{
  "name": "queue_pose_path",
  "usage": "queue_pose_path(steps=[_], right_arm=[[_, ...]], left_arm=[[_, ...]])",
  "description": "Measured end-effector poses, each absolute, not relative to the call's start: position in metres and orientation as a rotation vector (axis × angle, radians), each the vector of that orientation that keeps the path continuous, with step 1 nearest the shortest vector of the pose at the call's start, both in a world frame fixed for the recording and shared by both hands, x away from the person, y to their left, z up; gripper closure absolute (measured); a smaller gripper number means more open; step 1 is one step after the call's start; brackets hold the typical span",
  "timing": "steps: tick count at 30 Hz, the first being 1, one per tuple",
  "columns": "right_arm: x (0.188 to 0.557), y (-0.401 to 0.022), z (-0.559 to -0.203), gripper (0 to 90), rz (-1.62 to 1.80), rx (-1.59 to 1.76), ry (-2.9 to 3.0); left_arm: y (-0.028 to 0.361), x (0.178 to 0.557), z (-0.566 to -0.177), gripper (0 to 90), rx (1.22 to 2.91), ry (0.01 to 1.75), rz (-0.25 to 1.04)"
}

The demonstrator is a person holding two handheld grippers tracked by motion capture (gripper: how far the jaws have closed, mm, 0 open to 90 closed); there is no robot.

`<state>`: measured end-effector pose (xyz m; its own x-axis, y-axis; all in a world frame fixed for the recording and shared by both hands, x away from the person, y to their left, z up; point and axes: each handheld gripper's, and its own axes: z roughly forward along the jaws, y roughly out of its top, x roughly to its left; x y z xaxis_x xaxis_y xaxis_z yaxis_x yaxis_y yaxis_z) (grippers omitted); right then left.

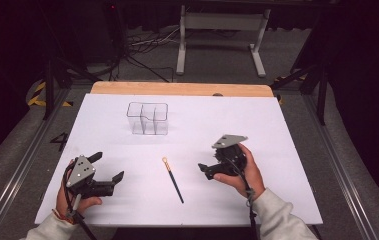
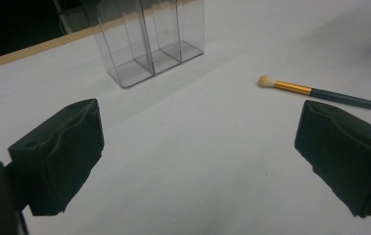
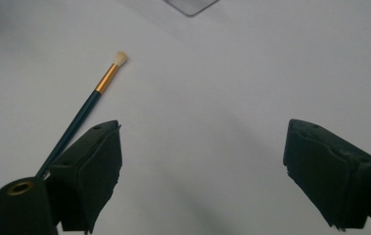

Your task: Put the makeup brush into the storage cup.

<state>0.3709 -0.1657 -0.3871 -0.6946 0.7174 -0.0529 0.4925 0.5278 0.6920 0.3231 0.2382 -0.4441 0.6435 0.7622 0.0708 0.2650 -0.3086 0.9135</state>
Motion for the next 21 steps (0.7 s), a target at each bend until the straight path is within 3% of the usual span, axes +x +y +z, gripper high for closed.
queue_pose_path(steps=[13,21], right_arm=[[0.403,-0.075,-0.403,29.3,0.741,0.967,2.715],[0.414,-0.042,-0.421,48.6,0.587,0.946,2.825]], left_arm=[[0.238,0.327,-0.447,4.9,1.905,0.816,0.577],[0.239,0.325,-0.446,7.3,1.896,0.807,0.584]])
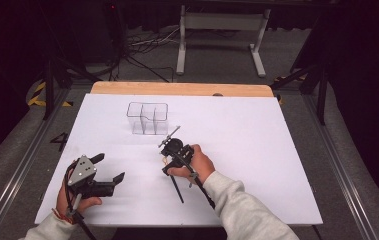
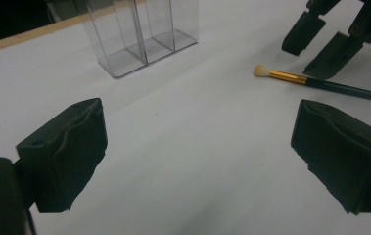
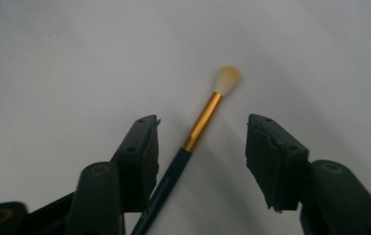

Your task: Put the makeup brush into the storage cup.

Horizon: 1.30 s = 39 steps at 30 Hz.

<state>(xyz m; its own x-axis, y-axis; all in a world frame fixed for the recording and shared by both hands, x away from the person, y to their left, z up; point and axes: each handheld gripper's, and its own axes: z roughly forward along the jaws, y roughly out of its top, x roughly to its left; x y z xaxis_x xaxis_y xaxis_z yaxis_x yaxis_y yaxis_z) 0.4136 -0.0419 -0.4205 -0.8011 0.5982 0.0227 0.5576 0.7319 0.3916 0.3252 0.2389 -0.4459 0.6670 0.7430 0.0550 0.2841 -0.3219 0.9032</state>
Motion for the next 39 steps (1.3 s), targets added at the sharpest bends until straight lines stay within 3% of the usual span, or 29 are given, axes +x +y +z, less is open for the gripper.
queue_pose_path(steps=[9,12,23,39], right_arm=[[0.426,-0.032,-0.427,74.9,0.449,0.889,2.870],[0.425,-0.031,-0.427,84.5,0.430,0.858,2.871],[0.421,-0.055,-0.424,84.6,0.678,0.919,2.758],[0.397,-0.111,-0.372,84.6,1.297,0.822,2.378]], left_arm=[[0.237,0.328,-0.448,6.2,1.936,0.776,0.475],[0.237,0.328,-0.448,6.2,1.936,0.798,0.503],[0.237,0.330,-0.447,6.9,1.915,0.826,0.505],[0.212,0.342,-0.433,6.9,1.871,0.704,0.442]])
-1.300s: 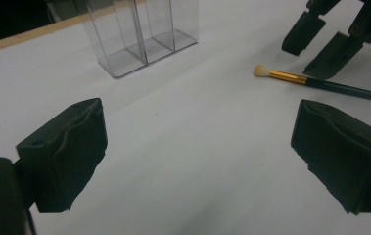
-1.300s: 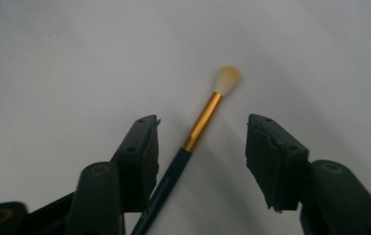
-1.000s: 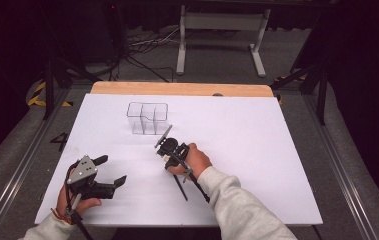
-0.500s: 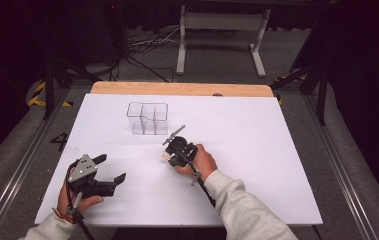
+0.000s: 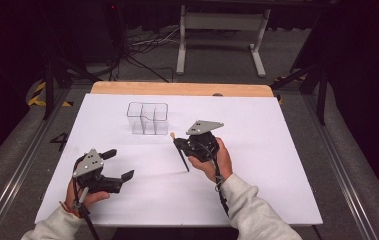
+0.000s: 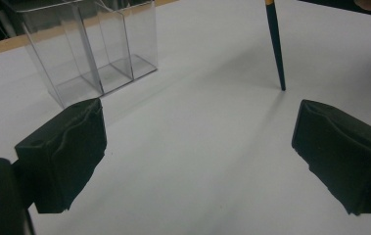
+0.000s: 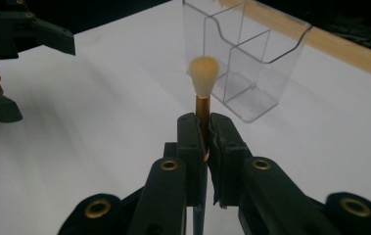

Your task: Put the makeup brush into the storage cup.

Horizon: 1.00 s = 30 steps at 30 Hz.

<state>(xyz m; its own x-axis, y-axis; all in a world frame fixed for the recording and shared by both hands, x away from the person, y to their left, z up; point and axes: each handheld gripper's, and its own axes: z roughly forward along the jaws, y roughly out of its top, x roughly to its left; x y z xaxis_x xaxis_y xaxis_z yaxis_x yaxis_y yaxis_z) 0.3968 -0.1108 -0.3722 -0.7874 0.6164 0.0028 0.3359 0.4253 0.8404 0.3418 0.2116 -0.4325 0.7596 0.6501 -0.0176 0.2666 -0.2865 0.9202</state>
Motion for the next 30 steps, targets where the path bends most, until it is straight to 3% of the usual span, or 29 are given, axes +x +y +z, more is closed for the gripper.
queue_pose_path(steps=[12,21,23,30], right_arm=[[0.385,-0.117,-0.374,84.6,1.467,0.736,2.256],[0.374,-0.119,-0.368,84.5,1.538,0.667,2.196],[0.372,-0.119,-0.367,84.5,1.555,0.653,2.195],[0.365,-0.115,-0.365,84.5,1.577,0.622,2.196]], left_arm=[[0.150,0.365,-0.426,10.9,1.923,0.582,0.389],[0.123,0.373,-0.422,25.1,1.922,0.504,0.370],[0.120,0.374,-0.420,32.0,1.928,0.487,0.362],[0.108,0.374,-0.417,39.9,1.923,0.458,0.364]])
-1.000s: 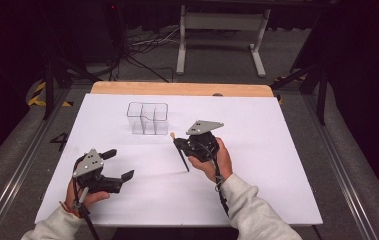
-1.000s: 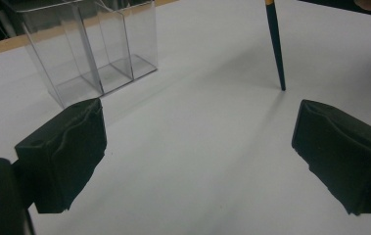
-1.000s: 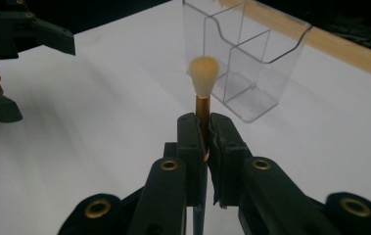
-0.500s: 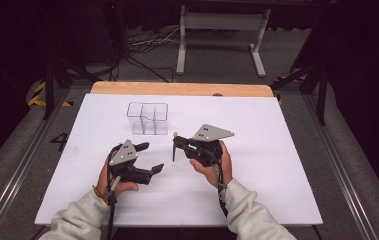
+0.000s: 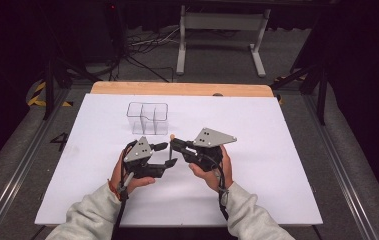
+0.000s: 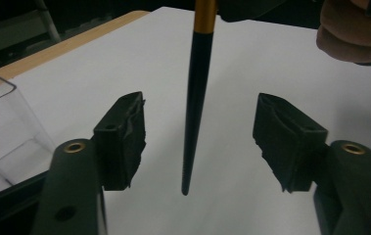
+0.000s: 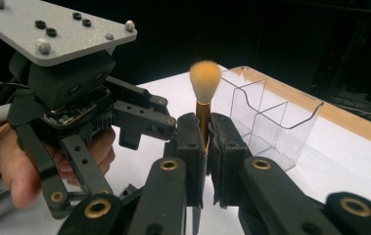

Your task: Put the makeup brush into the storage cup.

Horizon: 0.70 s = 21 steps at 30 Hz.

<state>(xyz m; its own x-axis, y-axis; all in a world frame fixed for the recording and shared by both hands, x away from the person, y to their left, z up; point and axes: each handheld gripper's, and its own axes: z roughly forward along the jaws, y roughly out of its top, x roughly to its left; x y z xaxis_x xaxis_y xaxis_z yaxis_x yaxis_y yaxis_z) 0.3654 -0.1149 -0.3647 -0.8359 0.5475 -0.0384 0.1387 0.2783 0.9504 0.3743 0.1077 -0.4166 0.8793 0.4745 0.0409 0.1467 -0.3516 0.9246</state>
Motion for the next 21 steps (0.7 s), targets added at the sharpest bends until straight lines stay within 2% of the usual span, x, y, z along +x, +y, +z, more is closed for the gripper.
queue_pose_path(steps=[3,7,8,14,21], right_arm=[[0.3644,-0.1141,-0.3654,84.5,1.594,0.623,2.198],[0.3632,-0.1127,-0.3653,84.5,1.588,0.616,2.205],[0.3627,-0.1127,-0.3654,84.5,1.589,0.616,2.202],[0.3612,-0.1128,-0.3684,84.5,1.582,0.616,2.200],[0.3594,-0.1140,-0.3703,84.3,1.584,0.621,2.187]], left_arm=[[0.1050,0.3748,-0.4154,43.6,1.921,0.445,0.357],[0.1044,0.3743,-0.4149,56.3,1.907,0.440,0.338],[0.1048,0.3740,-0.4143,56.3,1.908,0.434,0.340],[0.1054,0.3721,-0.4129,79.1,1.921,0.411,0.346],[0.1084,0.3735,-0.4130,82.7,1.919,0.431,0.368]])
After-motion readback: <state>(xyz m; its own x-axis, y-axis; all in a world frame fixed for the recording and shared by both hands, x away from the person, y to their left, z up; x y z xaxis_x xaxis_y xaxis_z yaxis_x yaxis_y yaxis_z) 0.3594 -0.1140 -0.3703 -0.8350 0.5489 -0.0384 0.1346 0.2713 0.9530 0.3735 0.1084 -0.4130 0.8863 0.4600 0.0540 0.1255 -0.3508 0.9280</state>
